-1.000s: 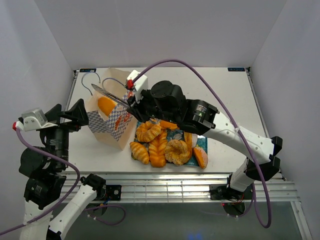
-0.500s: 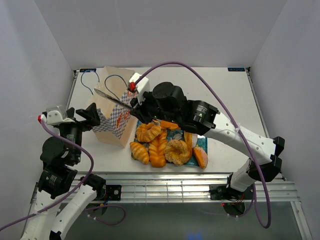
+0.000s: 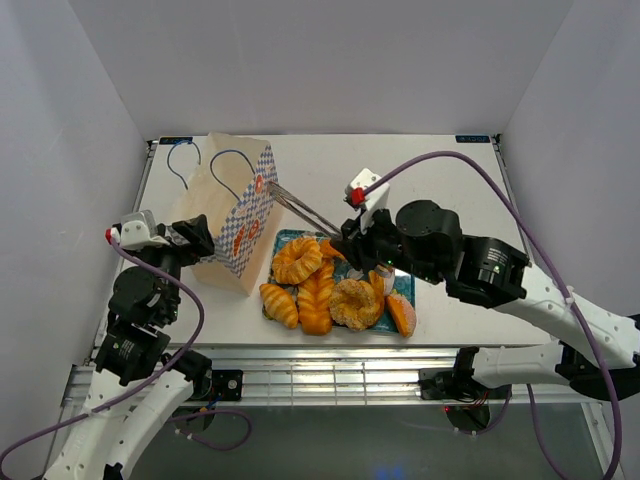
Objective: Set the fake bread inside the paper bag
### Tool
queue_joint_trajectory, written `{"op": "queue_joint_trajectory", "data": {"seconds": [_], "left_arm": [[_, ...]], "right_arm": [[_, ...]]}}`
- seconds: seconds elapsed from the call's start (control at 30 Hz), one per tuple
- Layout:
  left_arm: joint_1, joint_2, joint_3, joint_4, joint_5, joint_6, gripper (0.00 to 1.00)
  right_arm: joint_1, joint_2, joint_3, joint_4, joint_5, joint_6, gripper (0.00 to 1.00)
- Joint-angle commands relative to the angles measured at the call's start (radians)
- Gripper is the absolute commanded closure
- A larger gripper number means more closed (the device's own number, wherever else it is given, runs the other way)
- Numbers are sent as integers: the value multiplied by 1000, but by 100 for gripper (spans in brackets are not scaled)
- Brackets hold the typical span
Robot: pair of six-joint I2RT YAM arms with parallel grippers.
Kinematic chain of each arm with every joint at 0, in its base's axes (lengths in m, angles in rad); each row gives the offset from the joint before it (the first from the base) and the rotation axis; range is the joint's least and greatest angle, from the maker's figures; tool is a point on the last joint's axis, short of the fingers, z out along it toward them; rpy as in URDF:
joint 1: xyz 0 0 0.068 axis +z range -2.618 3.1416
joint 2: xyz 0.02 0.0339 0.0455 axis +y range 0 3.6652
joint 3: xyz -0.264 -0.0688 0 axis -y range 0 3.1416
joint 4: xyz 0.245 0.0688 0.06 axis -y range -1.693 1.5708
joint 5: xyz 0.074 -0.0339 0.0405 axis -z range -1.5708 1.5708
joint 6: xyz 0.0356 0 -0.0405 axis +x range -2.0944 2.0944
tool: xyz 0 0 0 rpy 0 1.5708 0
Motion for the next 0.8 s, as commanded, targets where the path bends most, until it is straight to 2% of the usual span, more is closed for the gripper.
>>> {"op": "queue_joint_trajectory", "data": {"seconds": [0.0, 0.27, 0.53, 0.67, 0.77], "left_arm": [[-4, -18, -20, 16, 12, -8, 2], [-4, -73, -63, 22, 46, -5, 2], [-4, -67, -68, 15, 67, -10, 2], [-4, -66, -65, 12, 69, -11, 2], [-4, -70, -68, 10, 67, -13, 2]], "right_arm": [[-3, -87, -73, -26, 113, 59, 65], [-1, -187, -249, -109, 159, 135, 53], [-1, -150, -253, -250, 141, 149, 49], [-1, -130, -283, -226, 95, 178, 44], [-1, -124, -315, -170, 121, 290, 39]]}}
